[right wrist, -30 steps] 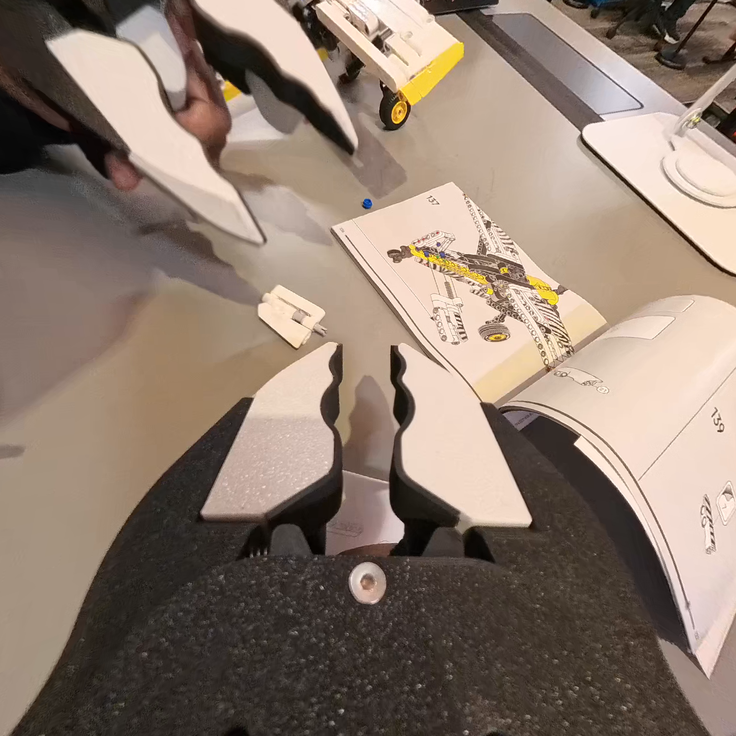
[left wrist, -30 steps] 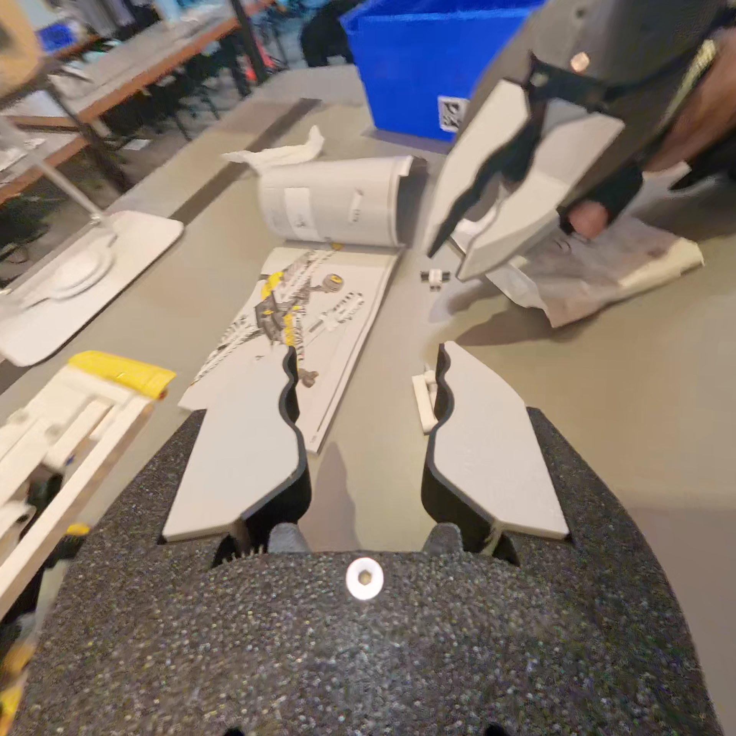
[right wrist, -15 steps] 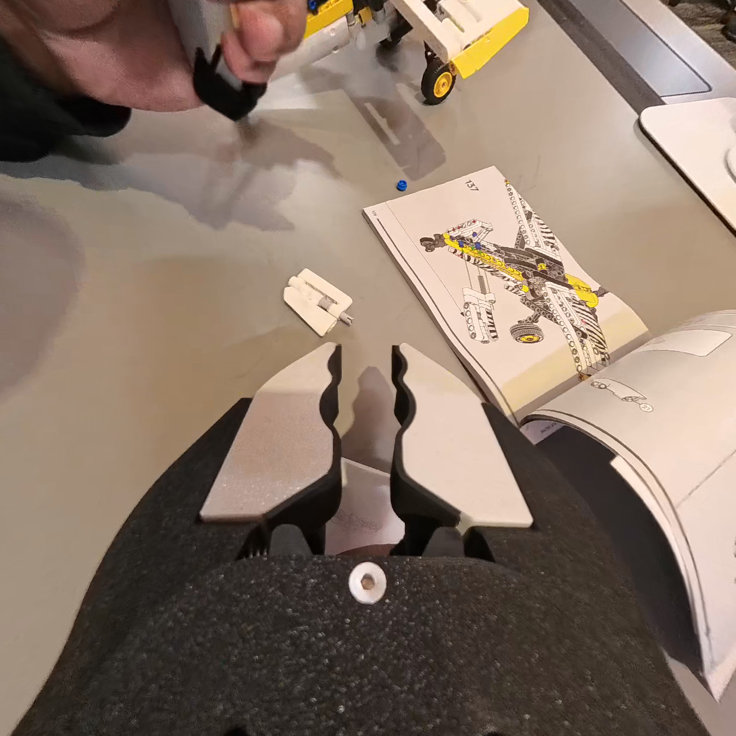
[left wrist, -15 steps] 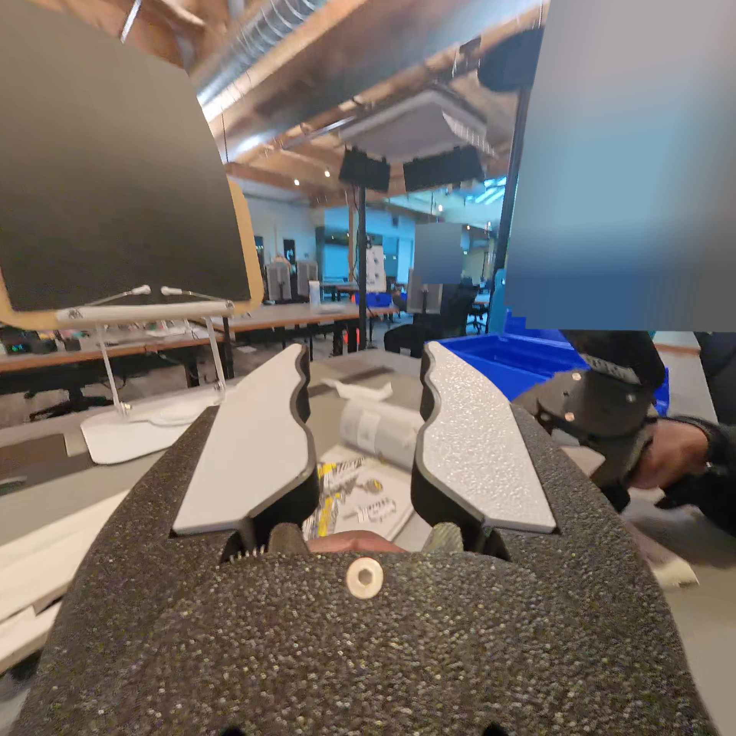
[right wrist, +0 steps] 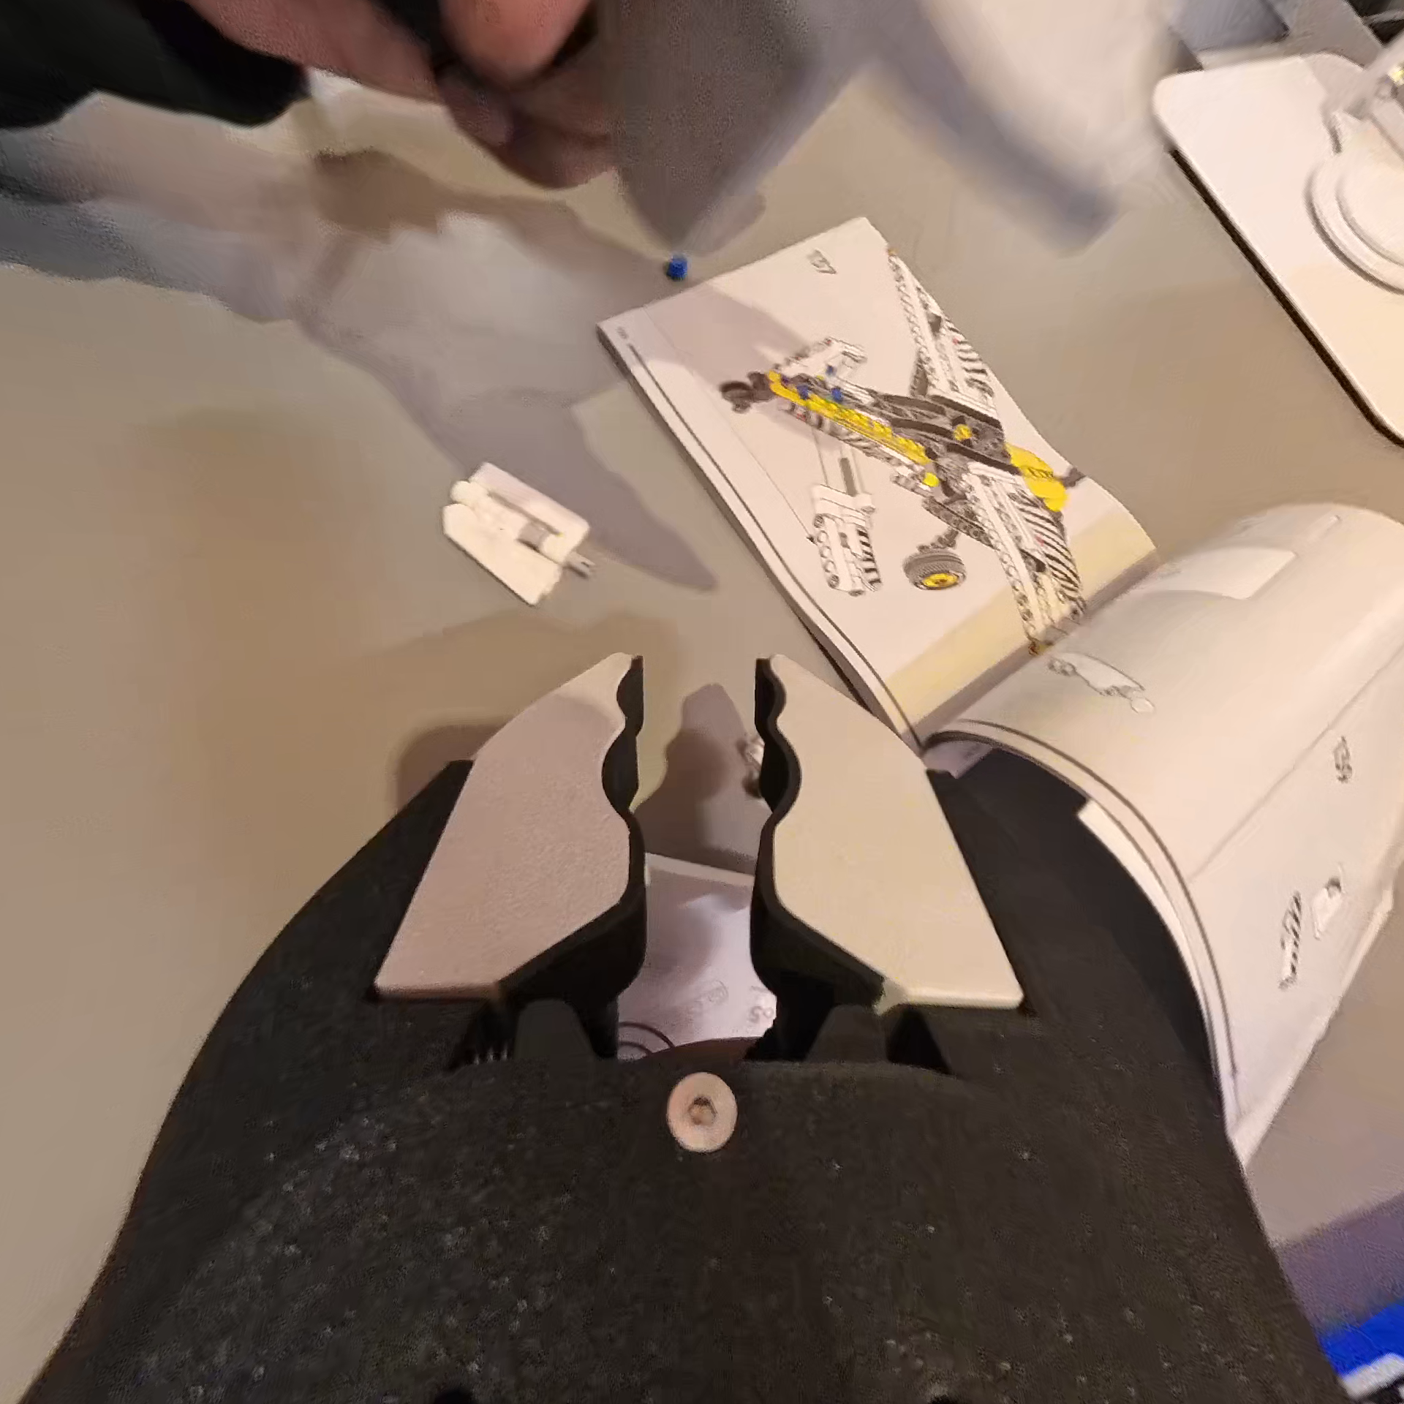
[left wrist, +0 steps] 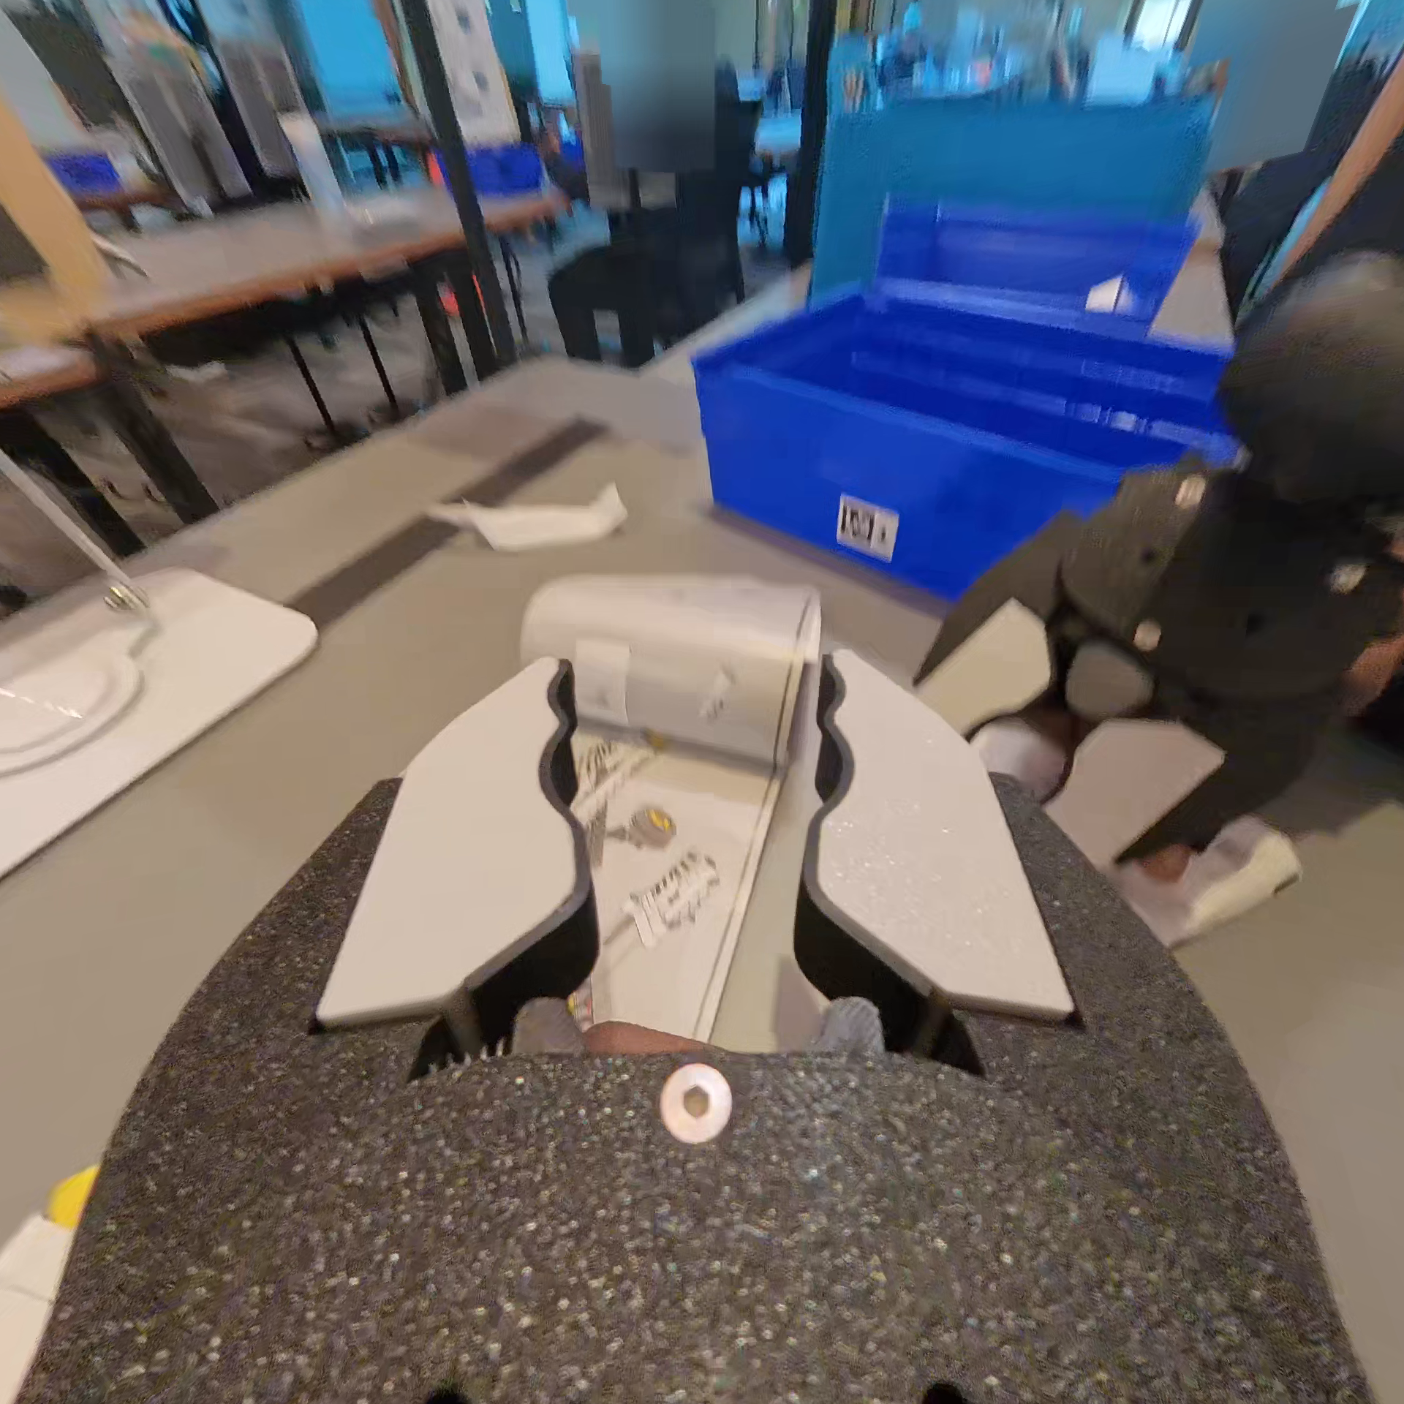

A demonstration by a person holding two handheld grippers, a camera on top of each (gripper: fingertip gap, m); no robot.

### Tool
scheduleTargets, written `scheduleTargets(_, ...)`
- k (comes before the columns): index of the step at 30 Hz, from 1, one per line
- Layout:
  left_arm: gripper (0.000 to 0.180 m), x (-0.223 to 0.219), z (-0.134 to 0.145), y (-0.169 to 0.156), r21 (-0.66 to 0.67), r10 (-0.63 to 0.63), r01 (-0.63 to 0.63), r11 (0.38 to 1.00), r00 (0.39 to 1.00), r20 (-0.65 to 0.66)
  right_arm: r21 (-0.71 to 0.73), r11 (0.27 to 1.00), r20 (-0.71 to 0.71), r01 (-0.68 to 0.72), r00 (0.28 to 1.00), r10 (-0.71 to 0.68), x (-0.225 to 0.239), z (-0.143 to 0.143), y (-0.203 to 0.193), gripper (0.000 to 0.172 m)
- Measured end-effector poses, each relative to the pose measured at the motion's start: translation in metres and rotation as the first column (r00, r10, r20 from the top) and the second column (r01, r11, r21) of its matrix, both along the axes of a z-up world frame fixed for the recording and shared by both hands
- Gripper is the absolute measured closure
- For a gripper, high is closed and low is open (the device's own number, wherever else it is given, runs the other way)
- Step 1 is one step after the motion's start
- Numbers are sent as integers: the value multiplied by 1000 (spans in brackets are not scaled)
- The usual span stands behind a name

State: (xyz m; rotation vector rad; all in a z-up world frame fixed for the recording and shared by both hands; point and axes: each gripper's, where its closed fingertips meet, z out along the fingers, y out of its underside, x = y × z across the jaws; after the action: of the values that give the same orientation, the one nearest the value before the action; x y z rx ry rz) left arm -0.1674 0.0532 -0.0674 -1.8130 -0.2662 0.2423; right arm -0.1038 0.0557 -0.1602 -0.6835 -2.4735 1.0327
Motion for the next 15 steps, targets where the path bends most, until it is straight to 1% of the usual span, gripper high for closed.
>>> scheduleTargets(3,116,10,-39,0,-123,-25,27,992,999,22,18,995,22,100,995,-100,-7,-7,16,144)
scheduleTargets(6,114,25,-66,-3,-231,-62,60,971,998,-2,44,985,44,168,984,-170,-9,-16,28,144)
scheduleTargets(9,114,30,-75,-9,-279,-78,54,959,994,-75,49,982,71,182,980,-185,-10,-21,29,144)
scheduleTargets(15,115,29,-77,-13,-266,-76,61,962,996,-47,91,982,128,168,976,-178,-10,-30,29,144)
